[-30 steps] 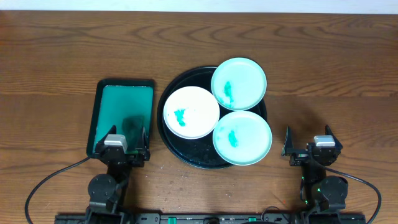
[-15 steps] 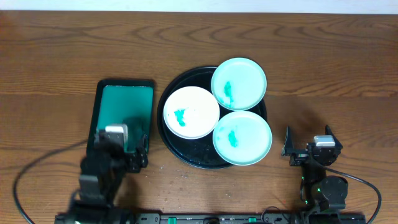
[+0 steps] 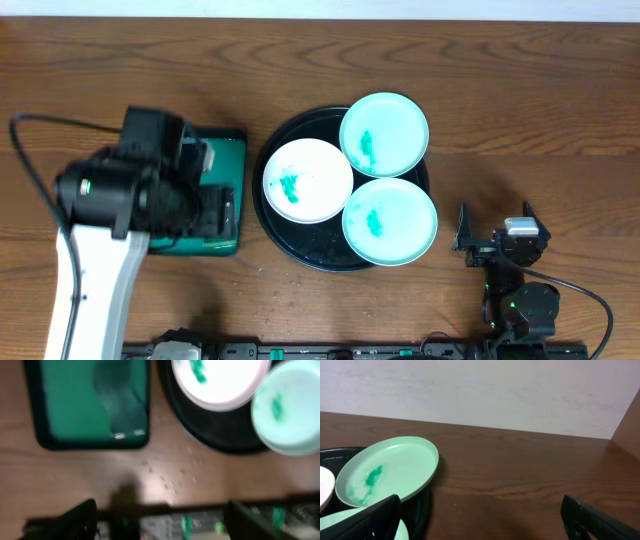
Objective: Clean dirty plates on tray and stack at the side
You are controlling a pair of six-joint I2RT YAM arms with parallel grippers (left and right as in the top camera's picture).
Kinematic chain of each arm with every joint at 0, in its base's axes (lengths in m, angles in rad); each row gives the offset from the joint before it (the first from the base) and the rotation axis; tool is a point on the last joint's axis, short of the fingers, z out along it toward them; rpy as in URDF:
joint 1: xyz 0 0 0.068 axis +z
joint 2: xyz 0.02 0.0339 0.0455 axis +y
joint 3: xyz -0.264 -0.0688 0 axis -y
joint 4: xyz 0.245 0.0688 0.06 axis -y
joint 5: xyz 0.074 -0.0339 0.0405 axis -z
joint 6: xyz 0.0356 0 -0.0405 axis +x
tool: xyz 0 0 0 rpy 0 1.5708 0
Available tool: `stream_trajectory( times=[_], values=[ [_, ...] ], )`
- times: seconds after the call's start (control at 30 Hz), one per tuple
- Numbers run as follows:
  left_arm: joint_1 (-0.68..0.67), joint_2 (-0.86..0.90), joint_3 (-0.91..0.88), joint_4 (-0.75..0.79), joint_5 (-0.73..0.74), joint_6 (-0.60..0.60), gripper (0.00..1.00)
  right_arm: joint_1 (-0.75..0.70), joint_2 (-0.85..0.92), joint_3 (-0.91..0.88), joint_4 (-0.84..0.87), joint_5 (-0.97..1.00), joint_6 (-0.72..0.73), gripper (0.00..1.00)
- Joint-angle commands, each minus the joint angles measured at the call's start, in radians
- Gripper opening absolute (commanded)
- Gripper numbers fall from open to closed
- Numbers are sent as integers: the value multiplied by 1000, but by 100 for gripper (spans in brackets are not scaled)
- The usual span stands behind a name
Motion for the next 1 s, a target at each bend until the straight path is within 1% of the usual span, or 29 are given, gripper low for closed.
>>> stream_trajectory(
  times=[0.0,0.37,0.73,0.8,0.87,0.97],
  values=[
    [-3,77,55,-29,85,-8,81,14,-4,-1,-4,9,-6,99],
    [-3,166,54,-30,85,-8,81,14,-4,-1,-4,9,-6,99],
    [-3,173,54,-27,85,-8,81,14,-4,-1,-3,9,-6,99],
    [-3,173,54,-27,85,-8,81,14,-4,-1,21,10,-6,99],
    [-3,173,54,-26,85,-8,81,14,-4,-1,60,-43,24,99],
    [-3,173,54,-26,85,-8,81,14,-4,19,93,-214,90,99]
  ],
)
